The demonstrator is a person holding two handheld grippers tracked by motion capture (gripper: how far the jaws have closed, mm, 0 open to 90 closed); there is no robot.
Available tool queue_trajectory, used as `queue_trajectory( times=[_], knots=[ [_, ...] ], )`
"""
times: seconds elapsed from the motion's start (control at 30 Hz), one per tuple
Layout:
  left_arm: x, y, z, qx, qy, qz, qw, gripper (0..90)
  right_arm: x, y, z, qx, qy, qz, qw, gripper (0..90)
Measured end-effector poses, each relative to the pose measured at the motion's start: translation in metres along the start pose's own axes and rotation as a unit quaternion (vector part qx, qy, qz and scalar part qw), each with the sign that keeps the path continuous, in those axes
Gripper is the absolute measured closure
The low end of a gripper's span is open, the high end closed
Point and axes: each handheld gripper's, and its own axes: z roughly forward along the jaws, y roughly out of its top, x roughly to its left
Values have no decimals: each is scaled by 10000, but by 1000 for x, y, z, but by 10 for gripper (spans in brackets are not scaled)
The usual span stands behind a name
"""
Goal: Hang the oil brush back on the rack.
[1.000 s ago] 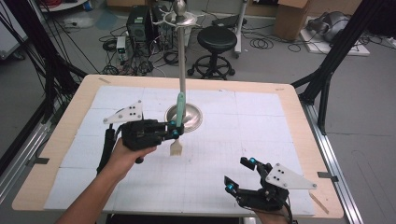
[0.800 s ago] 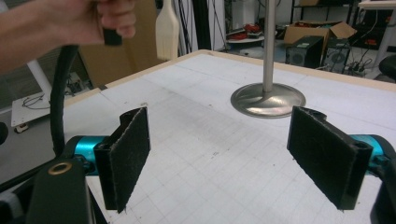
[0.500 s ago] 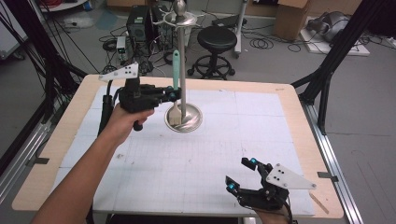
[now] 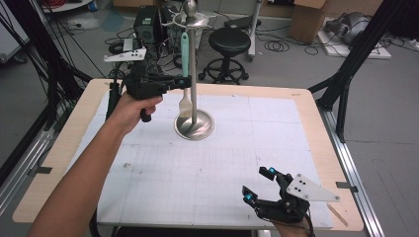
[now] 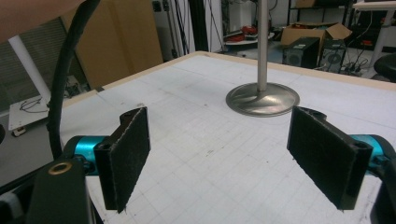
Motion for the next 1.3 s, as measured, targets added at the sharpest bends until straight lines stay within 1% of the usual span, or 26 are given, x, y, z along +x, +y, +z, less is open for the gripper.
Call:
queue_trajectory(
  times=[0.1, 0.23, 0.37, 0.4, 0.47, 0.57, 0.7, 0.83, 0.87, 0.97, 1.07, 1.23, 1.3],
  knots=[
    [3, 1, 1, -92, -50, -59, 9999, 842, 0, 0, 1, 12, 7, -19, 10000, 200],
    [9, 2, 3, -18, -27, -68, 10000, 842, -1, -1, 2, 68, 41, 1, 10000, 200],
    [15, 4, 3, -41, -47, -106, 9999, 842, -1, -1, 3, 68, 40, -4, 10000, 201],
    [16, 5, 3, -52, -23, -129, 9999, 842, -1, -1, 2, 73, 42, -3, 10000, 200],
    [18, 6, 4, -53, -67, -143, 9999, 842, -1, -1, 2, 69, 39, 26, 10000, 200],
    [19, 6, 6, 2, -94, -137, 9999, 842, -2, -1, 2, 58, 10, 9, 10000, 201],
    [19, 5, 7, 10, -134, -186, 9997, 842, -1, -1, 2, 73, 15, 26, 10000, 200],
    [19, 4, 7, 64, -141, -162, 9997, 842, 0, -1, 3, 100, 22, 18, 9999, 201],
    [19, 4, 8, 82, -119, -151, 9998, 842, 0, -1, 3, 97, 26, 24, 9999, 201],
    [22, 3, 7, 27, -114, -213, 9997, 842, -2, -1, 3, 72, 18, 7, 10000, 200],
    [22, 2, 9, 59, -94, -227, 9997, 842, -1, -1, 2, 71, 30, 44, 10000, 201],
    [25, 0, 12, 63, 32, -288, 9996, 842, -3, -1, 2, 58, 28, 16, 10000, 201],
    [25, 0, 13, 70, 60, -267, 9996, 842, -3, -1, 2, 59, 32, 40, 10000, 201]
  ],
)
